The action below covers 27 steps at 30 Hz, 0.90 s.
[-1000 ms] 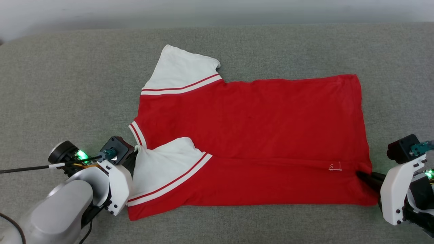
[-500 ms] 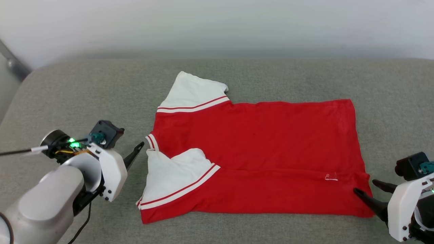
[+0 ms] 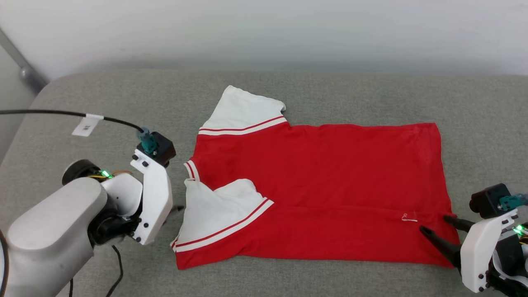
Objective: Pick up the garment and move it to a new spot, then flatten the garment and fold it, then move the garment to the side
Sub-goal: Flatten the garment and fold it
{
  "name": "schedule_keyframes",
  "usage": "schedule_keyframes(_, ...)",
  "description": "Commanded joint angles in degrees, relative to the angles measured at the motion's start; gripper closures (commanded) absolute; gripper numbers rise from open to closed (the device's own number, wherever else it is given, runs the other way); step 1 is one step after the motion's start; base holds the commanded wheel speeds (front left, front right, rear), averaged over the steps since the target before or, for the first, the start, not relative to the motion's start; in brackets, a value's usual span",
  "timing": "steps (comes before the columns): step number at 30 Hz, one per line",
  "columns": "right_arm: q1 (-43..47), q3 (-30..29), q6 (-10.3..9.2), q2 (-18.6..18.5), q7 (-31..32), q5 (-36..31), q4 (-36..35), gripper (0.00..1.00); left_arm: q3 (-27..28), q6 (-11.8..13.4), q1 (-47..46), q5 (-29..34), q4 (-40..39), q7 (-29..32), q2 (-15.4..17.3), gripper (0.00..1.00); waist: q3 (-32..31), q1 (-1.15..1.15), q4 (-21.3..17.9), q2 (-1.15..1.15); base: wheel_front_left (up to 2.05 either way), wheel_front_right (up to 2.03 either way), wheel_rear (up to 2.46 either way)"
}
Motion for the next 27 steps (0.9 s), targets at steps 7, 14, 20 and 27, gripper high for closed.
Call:
schedule_keyframes(7,-1.72,0.67,-0.02,1.30,0.68,-1.15,-0.08,0.00,-1.49,2.79,0.16,-4.72,-2.60,10.17,0.39,0.00,1.95,0.00,-2.34,0.00,0.00,0.00,0.00)
schedule_keyframes(14,-3.26,1.39,-0.03,2.12,0.60,-1.54,0.70,0.00,-4.94,3.23,3.13,-4.07,-3.63,13.94,1.07,0.00,3.83,0.00,-4.91,0.00,0.00,0.00,0.00)
schedule_keyframes(20,-4.18,1.90,-0.02,2.03,0.43,-1.46,1.12,0.00,-8.47,2.18,4.45,-0.66,-2.04,13.98,1.69,0.00,5.04,0.00,-5.95,0.00,0.00,0.00,0.00)
schedule_keyframes(27,-6.21,2.09,-0.03,-0.29,1.62,-0.80,-0.55,0.00,-9.30,0.81,4.71,-1.43,-2.23,13.89,1.62,1.00,3.55,0.00,-5.55,0.00,0.00,0.00,0.00)
